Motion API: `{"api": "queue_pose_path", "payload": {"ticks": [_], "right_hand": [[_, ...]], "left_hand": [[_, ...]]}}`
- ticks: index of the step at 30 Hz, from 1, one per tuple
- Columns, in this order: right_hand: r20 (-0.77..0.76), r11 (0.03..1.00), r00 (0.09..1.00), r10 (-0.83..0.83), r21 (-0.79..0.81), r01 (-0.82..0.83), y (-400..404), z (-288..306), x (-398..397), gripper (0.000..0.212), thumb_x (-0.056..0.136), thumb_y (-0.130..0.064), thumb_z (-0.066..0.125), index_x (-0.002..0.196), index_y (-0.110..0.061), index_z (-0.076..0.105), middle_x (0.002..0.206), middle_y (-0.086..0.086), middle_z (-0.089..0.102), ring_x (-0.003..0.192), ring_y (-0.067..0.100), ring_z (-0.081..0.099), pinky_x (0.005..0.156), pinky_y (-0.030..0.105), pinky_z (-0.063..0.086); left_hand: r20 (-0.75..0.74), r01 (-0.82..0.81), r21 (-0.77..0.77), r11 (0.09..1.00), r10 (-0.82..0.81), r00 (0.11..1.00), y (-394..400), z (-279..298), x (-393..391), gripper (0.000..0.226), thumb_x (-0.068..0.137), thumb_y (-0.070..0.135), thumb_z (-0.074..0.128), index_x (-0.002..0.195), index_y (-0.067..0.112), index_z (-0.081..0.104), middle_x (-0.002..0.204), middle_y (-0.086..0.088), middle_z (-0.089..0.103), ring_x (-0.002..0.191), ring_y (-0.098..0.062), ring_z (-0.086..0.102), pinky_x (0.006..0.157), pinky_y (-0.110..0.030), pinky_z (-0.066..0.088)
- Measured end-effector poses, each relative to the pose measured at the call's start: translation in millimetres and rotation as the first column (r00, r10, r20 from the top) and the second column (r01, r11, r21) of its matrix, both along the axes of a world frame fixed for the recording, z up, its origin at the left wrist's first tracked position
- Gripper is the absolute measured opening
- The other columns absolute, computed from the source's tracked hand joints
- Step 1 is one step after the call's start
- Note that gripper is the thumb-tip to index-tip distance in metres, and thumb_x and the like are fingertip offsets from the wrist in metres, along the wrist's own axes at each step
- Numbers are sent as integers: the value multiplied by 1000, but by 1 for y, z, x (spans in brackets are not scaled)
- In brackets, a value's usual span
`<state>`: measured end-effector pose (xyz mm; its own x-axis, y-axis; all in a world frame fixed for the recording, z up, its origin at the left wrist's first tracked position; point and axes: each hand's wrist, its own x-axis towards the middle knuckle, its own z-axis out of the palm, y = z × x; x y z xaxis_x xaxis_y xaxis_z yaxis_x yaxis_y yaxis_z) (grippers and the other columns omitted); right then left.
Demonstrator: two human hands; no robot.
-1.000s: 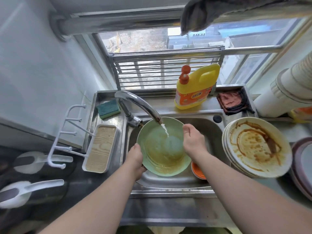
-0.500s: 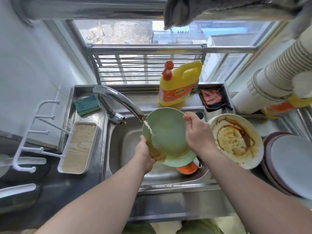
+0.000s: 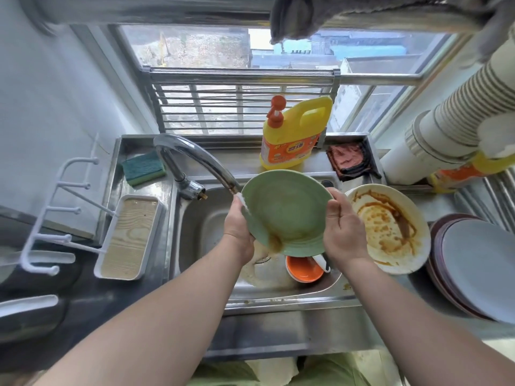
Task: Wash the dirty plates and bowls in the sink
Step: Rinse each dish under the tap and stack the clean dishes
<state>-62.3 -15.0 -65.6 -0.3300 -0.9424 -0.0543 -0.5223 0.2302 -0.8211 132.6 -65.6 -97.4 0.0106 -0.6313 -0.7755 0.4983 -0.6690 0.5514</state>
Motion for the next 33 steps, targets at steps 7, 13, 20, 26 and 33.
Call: {"api": "queue_pose_path", "payload": {"ticks": [7, 13, 20, 26, 33], "right_hand": [[416, 955, 865, -281, 208, 210, -8, -50, 26, 39, 109, -57, 38, 133, -39, 63, 123, -14, 72, 120, 17, 65, 104, 44, 53], [603, 893, 667, -437, 382, 240, -19, -81, 47, 26, 110, -42, 47, 97, -44, 70, 112, -2, 76, 118, 34, 68, 99, 61, 57], [734, 837, 411, -541, 521, 170, -24, -70, 75, 41, 115, -42, 31, 150, -28, 46, 137, 5, 66, 118, 33, 69, 100, 65, 53], [782, 835, 304, -544, 541, 102, -31, -67, 94, 36, 115, -41, 33, 145, -29, 48, 136, 6, 67, 117, 35, 69, 100, 67, 51], [790, 820, 251, -559, 571, 30, -32, -67, 104, 32, 114, -42, 35, 137, -28, 54, 127, 7, 73, 102, 37, 76, 88, 69, 56]], "left_hand": [[165, 56, -122, 991, -35, 986, -1, 5, 33, 57, 91, 70, 54, 129, 31, 71, 121, 3, 77, 115, -22, 72, 102, -45, 56], [346, 101, -219, 970, -20, 938, -8, 10, 59, 26, 103, 41, 57, 111, 23, 74, 105, 0, 80, 104, -27, 74, 97, -44, 59], [418, 144, -245, 959, -30, 908, -13, 31, 76, 22, 109, 22, 55, 103, 17, 76, 91, 0, 79, 82, -16, 71, 73, -29, 60], [425, 155, -270, 950, -27, 905, -16, 49, 87, 19, 109, 20, 56, 101, 17, 74, 77, 7, 76, 61, -1, 68, 53, -16, 53], [381, 84, -293, 952, 35, 924, -19, 56, 93, 25, 109, 21, 55, 95, 16, 75, 81, 0, 77, 72, -15, 71, 68, -30, 61]]}}
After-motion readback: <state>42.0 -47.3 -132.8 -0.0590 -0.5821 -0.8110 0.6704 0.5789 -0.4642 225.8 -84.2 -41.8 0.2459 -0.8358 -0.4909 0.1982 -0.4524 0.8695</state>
